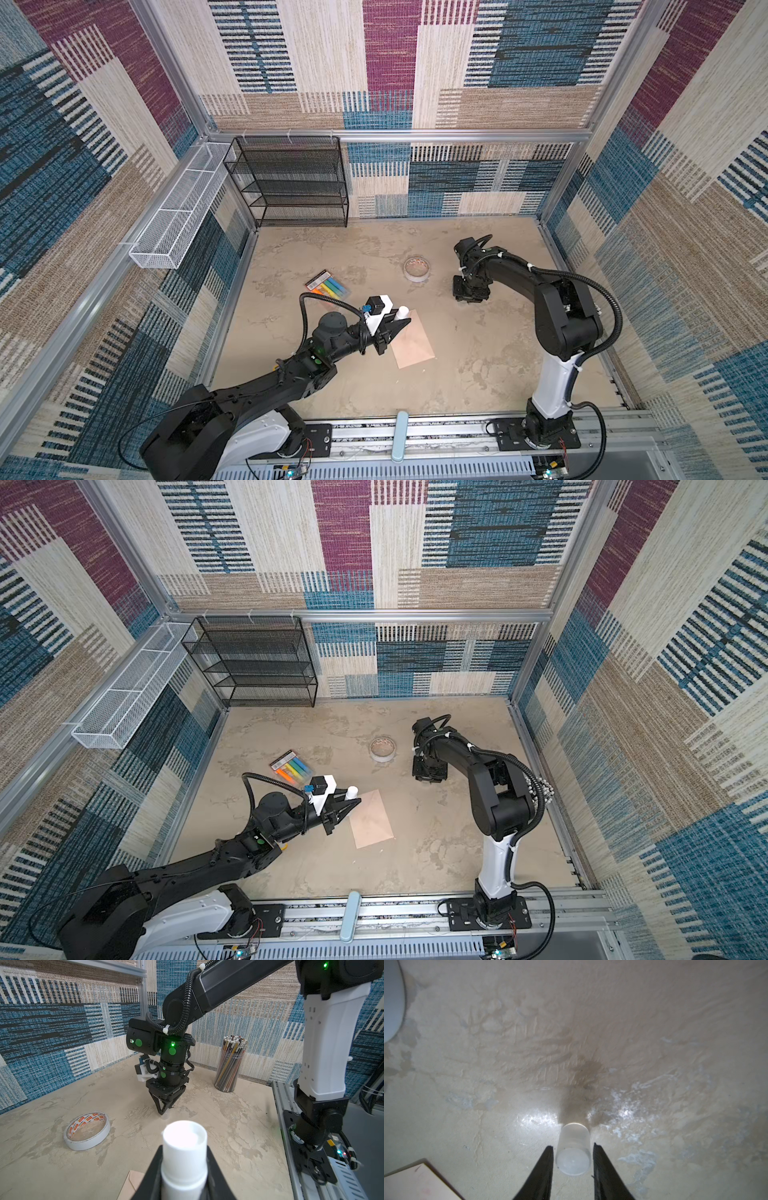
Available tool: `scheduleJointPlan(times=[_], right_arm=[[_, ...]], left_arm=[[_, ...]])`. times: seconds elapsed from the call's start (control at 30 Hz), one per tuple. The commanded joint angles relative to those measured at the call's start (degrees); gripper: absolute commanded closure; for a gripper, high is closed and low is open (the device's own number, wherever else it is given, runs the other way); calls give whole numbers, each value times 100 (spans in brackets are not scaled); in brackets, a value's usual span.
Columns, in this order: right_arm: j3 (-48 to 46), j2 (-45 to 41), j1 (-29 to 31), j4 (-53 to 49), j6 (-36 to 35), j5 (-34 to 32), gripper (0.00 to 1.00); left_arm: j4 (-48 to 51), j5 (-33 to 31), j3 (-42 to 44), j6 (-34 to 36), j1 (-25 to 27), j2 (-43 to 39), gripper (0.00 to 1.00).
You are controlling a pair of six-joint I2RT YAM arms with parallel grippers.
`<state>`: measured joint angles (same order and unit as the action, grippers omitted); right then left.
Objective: Place the letter into the envelope and seal it
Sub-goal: 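Close the right gripper on the translucent cap and lift it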
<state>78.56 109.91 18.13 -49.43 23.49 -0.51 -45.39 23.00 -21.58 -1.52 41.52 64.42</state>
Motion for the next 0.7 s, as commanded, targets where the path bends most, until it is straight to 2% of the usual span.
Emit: scheduleJointPlan(times=[0.0, 0.5, 0.67], right_arm=[[-26, -12, 6, -46, 51, -68, 65], [61, -210, 6, -197, 27, -120, 71], [154, -586, 32, -274, -96, 130, 72]], left_arm=[[-146, 21, -22, 99, 6, 0, 100], [-145, 8, -30, 125, 13, 35, 100], [-111, -56, -48, 246, 12, 106, 100]])
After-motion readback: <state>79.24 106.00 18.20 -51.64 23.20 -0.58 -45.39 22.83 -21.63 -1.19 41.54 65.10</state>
